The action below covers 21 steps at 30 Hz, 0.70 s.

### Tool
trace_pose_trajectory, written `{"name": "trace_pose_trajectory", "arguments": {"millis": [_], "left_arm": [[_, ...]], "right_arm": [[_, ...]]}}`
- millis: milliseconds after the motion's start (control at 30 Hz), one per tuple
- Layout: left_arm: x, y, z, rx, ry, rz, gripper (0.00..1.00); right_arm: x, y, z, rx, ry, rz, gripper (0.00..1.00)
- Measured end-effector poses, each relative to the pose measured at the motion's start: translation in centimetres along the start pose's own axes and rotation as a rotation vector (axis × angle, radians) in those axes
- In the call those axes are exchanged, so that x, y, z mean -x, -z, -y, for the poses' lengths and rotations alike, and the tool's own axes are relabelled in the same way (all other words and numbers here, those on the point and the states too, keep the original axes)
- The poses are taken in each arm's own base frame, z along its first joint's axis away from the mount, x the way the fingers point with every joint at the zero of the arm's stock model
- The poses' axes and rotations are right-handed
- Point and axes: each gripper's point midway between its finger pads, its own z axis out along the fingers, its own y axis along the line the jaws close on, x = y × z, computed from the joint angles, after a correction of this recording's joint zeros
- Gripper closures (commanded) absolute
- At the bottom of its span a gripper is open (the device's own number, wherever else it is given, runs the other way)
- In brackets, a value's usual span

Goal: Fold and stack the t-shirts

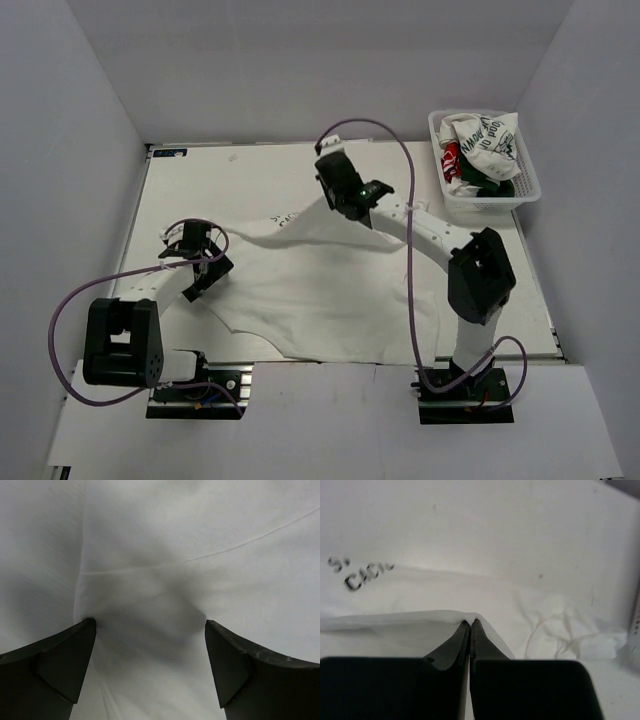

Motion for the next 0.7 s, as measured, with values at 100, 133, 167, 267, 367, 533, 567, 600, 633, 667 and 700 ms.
{"name": "trace_pose_trajectory", "arguments": {"millis": [100, 133, 167, 267, 367, 533, 567, 600, 633, 667, 700], "left_arm": [[0.3, -0.1, 0.0, 0.014, -0.016, 0.000, 0.00], [0.4, -0.2, 0.0, 0.019, -0.023, 0.000, 0.00], [0.5, -0.3, 0.0, 0.023, -0.027, 0.001, 0.00], [0.9, -0.7, 0.1, 0.040, -0.047, 0.006, 0.00], [1.6, -1.0, 0.5, 0.039, -0.069, 0.019, 0.00], [2.8, -1.0, 1.2, 0.025, -0.107, 0.052, 0.00], [2.9, -1.0, 1.3, 0.023, -0.113, 0.057, 0.00], [3.1, -1.0, 1.3, 0.021, -0.118, 0.061, 0.00], [3.2, -0.9, 1.4, 0.018, -0.121, 0.066, 0.00], [3.3, -0.9, 1.4, 0.015, -0.123, 0.071, 0.00], [3.4, -0.8, 1.5, 0.013, -0.126, 0.074, 0.00]], "right_arm": [[4.4, -3.9, 3.5, -0.086, -0.022, 0.064, 1.00], [5.8, -5.0, 4.5, -0.115, -0.011, 0.098, 1.00], [6.8, -6.7, 5.7, -0.141, -0.027, 0.113, 1.00], [8.1, -11.3, 9.1, -0.229, -0.001, 0.156, 1.00], [8.5, -16.0, 12.2, -0.326, 0.017, 0.256, 1.00], [10.7, -23.2, 14.8, -0.381, 0.046, 0.550, 0.69], [11.1, -24.2, 15.1, -0.372, 0.046, 0.610, 0.46], [11.3, -24.8, 15.2, -0.355, 0.054, 0.660, 0.24], [11.2, -25.2, 15.4, -0.338, 0.061, 0.689, 0.10], [11.1, -25.4, 15.4, -0.318, 0.062, 0.705, 0.10], [11.2, -25.4, 15.6, -0.299, 0.062, 0.725, 0.10]]}}
